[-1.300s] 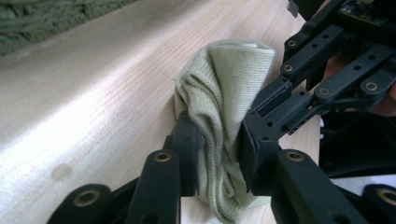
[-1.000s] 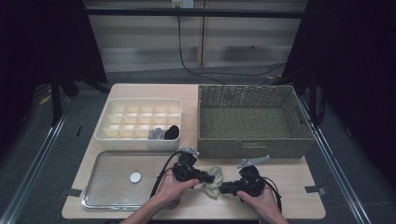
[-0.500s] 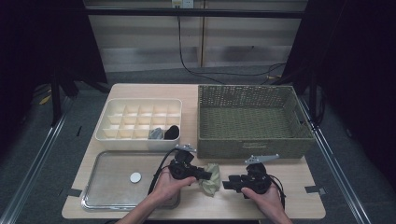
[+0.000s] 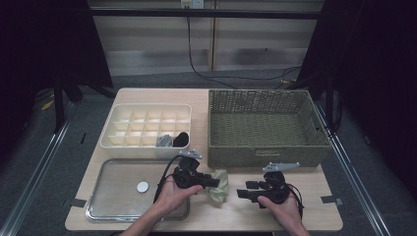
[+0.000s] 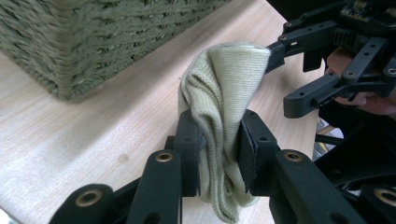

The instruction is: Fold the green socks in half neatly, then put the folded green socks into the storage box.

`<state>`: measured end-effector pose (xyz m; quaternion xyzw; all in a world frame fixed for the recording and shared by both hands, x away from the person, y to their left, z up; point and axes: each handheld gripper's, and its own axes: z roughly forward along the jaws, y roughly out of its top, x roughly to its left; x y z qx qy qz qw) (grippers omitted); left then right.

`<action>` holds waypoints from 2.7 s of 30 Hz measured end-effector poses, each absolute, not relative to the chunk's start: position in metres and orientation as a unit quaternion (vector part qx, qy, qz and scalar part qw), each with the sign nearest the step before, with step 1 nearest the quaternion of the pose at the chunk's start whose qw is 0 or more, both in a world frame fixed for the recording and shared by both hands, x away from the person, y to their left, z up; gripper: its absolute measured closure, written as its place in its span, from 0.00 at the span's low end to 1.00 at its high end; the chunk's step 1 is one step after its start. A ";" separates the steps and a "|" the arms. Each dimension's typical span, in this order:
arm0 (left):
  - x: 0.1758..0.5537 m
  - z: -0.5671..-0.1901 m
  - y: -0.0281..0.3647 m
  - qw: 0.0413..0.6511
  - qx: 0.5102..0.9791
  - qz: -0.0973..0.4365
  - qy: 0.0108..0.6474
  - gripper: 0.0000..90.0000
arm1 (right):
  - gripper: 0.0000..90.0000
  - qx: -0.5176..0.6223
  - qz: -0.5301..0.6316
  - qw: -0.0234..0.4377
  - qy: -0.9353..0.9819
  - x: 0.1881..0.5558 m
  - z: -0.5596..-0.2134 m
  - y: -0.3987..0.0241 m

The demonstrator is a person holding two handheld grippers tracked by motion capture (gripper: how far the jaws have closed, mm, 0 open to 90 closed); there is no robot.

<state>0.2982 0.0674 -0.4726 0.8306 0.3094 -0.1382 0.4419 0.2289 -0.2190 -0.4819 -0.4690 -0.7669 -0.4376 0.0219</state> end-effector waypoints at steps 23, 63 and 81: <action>0.297 -0.453 0.091 0.458 0.819 -0.130 0.321 0.80 | 0.41 -0.477 -0.447 0.013 -0.756 0.228 -0.478 -0.230; 0.315 -0.415 0.171 0.477 0.797 -0.042 0.367 0.80 | 0.26 -0.496 -0.445 -0.046 -0.744 0.224 -0.465 -0.240; 0.328 -0.405 0.208 0.480 0.779 -0.011 0.403 0.80 | 0.17 -0.505 -0.434 -0.055 -0.744 0.220 -0.472 -0.241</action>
